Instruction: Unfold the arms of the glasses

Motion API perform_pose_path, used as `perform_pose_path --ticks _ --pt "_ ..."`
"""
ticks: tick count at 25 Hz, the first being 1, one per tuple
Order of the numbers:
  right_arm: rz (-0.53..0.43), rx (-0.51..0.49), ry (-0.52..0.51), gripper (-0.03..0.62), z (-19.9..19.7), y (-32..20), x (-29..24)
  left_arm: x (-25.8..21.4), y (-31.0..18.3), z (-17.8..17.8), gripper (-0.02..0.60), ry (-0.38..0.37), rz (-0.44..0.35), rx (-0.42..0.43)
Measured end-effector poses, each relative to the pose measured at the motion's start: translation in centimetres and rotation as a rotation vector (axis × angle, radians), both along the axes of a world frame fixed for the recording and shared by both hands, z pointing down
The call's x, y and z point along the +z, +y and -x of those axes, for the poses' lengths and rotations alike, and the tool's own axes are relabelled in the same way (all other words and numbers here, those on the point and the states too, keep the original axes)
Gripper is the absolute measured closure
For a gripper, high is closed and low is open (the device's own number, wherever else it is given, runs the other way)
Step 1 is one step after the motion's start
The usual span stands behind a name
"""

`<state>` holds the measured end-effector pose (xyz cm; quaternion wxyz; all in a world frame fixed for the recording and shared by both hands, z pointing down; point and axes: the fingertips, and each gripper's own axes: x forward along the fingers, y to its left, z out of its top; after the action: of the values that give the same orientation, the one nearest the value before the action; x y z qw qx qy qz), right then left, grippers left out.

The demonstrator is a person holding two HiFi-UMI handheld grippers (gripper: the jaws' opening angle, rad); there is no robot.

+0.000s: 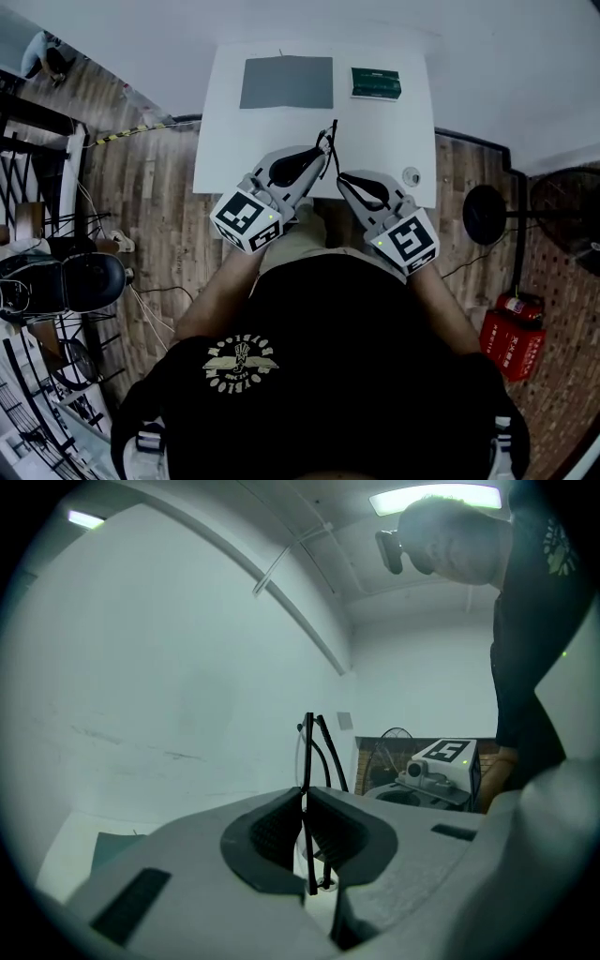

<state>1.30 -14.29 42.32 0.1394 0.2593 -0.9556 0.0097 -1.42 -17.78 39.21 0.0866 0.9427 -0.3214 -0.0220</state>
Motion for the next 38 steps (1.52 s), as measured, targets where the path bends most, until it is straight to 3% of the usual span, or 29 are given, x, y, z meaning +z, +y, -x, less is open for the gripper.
perform_pose_path --ticks 12,21,30,38 --pt "-0.068 -0.045 0.015 0.577 -1.2 -0.3 -1.5 0.8 -0.7 3.0 0.558 -0.097 -0.034 -0.089" --pt "-0.115 -0.069 0.049 0.579 -1.5 -0.7 -2.6 1.3 -0.8 5.1 0.558 -0.213 -0.066 -0.141" --pt "-0.175 -0.147 0.172 0.582 -1.1 -0.7 -2.9 1.3 -0.6 6.6 0.558 -0.303 -0.101 -0.176" --pt "-0.202 -0.133 0.218 0.582 -2.4 -0.8 -3.5 1.9 0.4 6.7 0.558 -0.395 -0.124 -0.173"
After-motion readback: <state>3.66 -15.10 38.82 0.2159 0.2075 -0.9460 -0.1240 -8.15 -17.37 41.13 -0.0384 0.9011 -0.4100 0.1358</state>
